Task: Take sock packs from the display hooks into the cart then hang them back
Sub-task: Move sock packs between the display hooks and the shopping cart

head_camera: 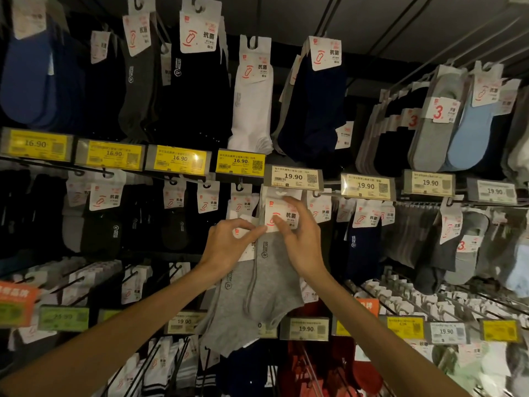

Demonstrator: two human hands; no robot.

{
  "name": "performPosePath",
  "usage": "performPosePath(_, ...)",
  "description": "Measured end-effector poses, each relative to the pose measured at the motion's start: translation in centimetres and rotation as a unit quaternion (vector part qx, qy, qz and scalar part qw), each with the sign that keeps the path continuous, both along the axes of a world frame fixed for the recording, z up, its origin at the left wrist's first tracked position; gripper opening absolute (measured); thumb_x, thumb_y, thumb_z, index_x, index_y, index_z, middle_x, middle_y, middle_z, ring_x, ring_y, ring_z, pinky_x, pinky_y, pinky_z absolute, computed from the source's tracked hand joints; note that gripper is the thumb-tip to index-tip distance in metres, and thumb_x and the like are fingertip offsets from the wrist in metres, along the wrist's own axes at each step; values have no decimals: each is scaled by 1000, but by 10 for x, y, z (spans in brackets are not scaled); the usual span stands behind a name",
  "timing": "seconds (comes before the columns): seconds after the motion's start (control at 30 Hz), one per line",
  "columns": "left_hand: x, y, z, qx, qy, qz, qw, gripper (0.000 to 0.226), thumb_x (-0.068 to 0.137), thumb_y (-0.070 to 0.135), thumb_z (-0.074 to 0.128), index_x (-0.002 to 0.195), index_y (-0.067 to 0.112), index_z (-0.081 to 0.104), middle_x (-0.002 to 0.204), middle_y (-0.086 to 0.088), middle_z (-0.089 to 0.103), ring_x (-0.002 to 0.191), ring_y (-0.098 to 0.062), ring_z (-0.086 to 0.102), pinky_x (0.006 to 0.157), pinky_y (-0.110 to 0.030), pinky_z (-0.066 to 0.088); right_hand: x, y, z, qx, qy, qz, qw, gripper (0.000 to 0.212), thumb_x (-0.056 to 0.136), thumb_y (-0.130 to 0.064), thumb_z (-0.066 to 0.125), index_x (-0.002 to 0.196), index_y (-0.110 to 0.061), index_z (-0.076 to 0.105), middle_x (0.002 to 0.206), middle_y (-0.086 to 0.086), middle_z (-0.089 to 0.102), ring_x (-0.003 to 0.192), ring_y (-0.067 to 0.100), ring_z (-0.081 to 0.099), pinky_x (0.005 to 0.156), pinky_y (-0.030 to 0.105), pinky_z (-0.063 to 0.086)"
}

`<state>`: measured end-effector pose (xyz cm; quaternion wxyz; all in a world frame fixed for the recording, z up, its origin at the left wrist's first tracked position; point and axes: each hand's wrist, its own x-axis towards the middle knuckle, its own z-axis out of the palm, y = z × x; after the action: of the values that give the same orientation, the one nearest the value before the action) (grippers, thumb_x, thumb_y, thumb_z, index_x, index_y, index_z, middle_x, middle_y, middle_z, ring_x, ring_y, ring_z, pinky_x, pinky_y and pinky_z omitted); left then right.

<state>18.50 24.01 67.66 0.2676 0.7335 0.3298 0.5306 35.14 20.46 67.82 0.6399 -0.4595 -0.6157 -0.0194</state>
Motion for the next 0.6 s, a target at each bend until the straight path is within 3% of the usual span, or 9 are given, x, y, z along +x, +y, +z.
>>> performPosePath(0.13,-17,15,-7,-15,-14,65,998,19,87,33,73,95,16,77,95,6,71,89,-6,65,65,-7,45,17,35,-1,-40,21,5,999,38,95,-24,59,131,-33,54,129,5,51,117,12,55,98,40,52)
performPosePath(0.3,-31,27,1,-44,-45,83,995,10,88,25,73,90,16,77,95,2,72,90,-9,66,67,-12,46,27,73,8,-128,-8,23,991,46,96,-9,55,137,-29,49,136,9,48,125,22,51,104,47,47)
performPosePath(0.47,-30,22,8,-36,-44,71,996,10,88,25,73,88,15,77,94,8,71,87,2,62,68,-4,44,30,89,19,-192,35,90,977,43,102,-3,39,140,-21,47,147,7,41,131,22,46,106,35,44)
performPosePath(0.6,-27,14,10,-30,-48,43,997,9,88,26,74,88,18,75,93,12,69,82,1,63,65,-4,46,32,98,20,-207,28,44,977,47,100,0,37,137,-26,49,146,10,32,124,22,46,102,30,45)
